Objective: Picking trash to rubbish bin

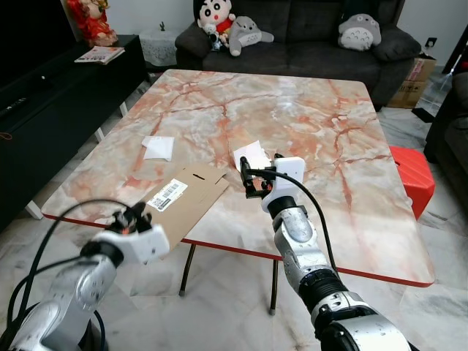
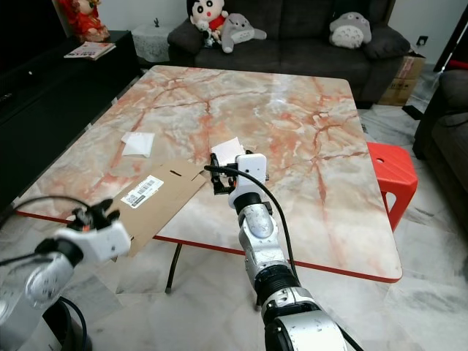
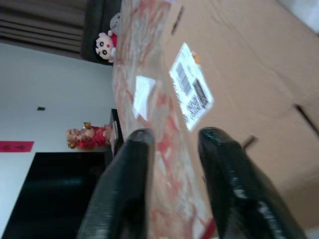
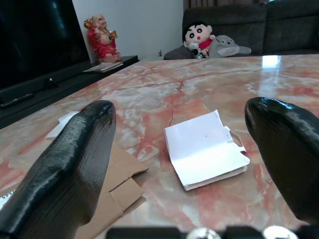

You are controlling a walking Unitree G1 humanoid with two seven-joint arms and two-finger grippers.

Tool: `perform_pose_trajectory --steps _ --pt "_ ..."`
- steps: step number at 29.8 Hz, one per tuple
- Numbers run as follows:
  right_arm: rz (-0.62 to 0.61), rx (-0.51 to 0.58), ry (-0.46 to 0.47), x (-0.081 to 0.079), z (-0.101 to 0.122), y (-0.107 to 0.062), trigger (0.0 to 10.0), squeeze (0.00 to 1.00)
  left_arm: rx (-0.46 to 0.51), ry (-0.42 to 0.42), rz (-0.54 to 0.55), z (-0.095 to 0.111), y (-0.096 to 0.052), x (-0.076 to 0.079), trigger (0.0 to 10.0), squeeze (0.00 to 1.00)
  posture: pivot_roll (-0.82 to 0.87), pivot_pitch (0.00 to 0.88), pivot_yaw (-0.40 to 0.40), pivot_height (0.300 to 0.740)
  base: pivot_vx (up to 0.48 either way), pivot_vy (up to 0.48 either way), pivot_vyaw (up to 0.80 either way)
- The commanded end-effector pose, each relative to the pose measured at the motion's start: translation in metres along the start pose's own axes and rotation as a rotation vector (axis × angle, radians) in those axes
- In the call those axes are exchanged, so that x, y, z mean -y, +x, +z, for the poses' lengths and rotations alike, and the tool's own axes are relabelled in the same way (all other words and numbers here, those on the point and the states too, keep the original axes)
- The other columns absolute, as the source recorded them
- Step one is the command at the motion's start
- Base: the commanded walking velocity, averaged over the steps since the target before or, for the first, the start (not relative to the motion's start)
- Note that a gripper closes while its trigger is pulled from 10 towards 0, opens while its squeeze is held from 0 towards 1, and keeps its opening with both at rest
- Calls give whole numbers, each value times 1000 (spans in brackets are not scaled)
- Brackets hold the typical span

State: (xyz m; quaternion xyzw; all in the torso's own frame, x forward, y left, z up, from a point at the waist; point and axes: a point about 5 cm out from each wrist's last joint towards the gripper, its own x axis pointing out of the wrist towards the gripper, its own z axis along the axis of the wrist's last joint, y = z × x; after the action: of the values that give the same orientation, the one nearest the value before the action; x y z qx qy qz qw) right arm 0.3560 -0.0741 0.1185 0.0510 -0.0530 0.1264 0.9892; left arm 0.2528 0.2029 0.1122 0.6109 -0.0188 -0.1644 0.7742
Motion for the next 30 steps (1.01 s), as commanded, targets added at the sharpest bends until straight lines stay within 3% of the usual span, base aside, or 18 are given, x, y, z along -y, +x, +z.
perform_pose_trajectory --steps 1,4,6,7,11,17,30 --pt "6 8 9 -2 2 2 10000 0 47 25 41 7 -2 -5 10000 1000 37 38 3 740 0 0 0" --pt "7 6 9 -2 2 1 10000 0 79 14 51 11 -4 -5 10000 1000 39 37 1 740 0 0 0" --pt "7 5 9 -3 1 1 10000 0 128 6 57 17 -6 -5 10000 1000 39 37 1 740 0 0 0" --pt "7 6 9 -2 2 2 10000 0 198 -27 69 25 -8 -7 10000 1000 41 42 0 740 0 0 0" --pt "6 6 9 -2 2 2 10000 0 255 -51 58 34 -8 -8 10000 1000 38 41 1 740 0 0 0" --pt "4 5 8 -2 2 2 10000 0 255 -72 -30 33 -8 4 10000 1000 37 40 0 740 0 0 0" --pt "5 2 9 -3 1 2 10000 0 204 -63 -88 19 -3 12 10000 1000 37 39 2 740 0 0 0"
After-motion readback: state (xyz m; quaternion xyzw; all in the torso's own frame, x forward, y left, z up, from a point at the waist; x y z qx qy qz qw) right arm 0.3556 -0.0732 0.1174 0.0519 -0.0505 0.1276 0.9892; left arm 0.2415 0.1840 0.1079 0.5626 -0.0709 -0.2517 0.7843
